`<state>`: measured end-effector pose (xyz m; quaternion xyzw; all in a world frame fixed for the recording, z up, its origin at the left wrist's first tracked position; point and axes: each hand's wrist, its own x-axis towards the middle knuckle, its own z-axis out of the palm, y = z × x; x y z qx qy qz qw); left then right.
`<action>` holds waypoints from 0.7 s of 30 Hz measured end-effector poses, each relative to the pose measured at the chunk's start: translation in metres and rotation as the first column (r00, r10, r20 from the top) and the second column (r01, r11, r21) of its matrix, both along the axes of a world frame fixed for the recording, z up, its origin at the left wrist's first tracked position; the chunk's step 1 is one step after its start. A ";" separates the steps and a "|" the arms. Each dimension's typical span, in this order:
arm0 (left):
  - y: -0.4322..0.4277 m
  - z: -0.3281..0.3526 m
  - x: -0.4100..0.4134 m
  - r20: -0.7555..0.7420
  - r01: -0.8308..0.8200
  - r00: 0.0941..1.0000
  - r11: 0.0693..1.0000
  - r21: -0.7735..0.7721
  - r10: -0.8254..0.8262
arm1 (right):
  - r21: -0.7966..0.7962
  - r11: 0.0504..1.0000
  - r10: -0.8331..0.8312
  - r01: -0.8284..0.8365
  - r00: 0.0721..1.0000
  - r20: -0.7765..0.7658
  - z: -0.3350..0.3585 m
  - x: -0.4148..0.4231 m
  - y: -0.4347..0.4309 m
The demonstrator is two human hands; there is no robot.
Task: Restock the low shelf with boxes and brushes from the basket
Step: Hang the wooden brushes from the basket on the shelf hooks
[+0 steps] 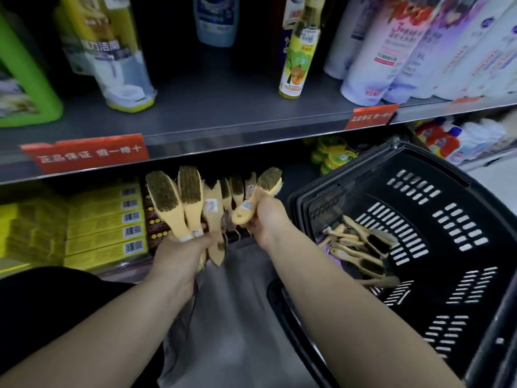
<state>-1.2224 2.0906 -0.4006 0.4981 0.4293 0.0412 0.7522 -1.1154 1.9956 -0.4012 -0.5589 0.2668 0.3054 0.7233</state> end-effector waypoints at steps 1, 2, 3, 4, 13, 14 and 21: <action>0.002 -0.004 0.001 -0.019 -0.009 1.000 1.000 0.006 0.009 | -0.031 0.999 0.024 -0.024 1.000 -0.010 -0.008 0.001 -0.005; 0.003 -0.007 0.002 -0.034 -0.015 0.999 1.000 0.013 0.015 | -0.086 0.994 0.065 -0.065 0.998 0.000 -0.016 0.002 -0.010; 0.004 -0.010 0.004 -0.044 -0.016 0.999 1.000 0.023 0.017 | -0.147 0.983 0.117 -0.114 0.993 0.012 -0.022 0.001 -0.014; 0.005 -0.013 0.005 -0.051 -0.015 0.999 0.999 0.032 0.017 | -0.193 0.969 0.159 -0.154 0.987 0.014 -0.025 -0.001 -0.018; -0.017 -0.014 0.021 -0.032 0.037 0.999 0.999 -0.024 -0.037 | -0.285 0.931 0.248 -0.230 0.969 0.025 -0.036 0.001 -0.063; -0.020 -0.012 0.022 -0.029 0.062 0.998 0.997 -0.051 -0.063 | -0.264 0.934 0.257 -0.242 0.966 0.025 -0.035 0.000 -0.069; -0.025 -0.003 0.046 -0.076 0.120 0.989 0.986 -0.113 -0.129 | -0.219 0.937 0.277 -0.272 0.961 -0.009 -0.020 -0.010 -0.117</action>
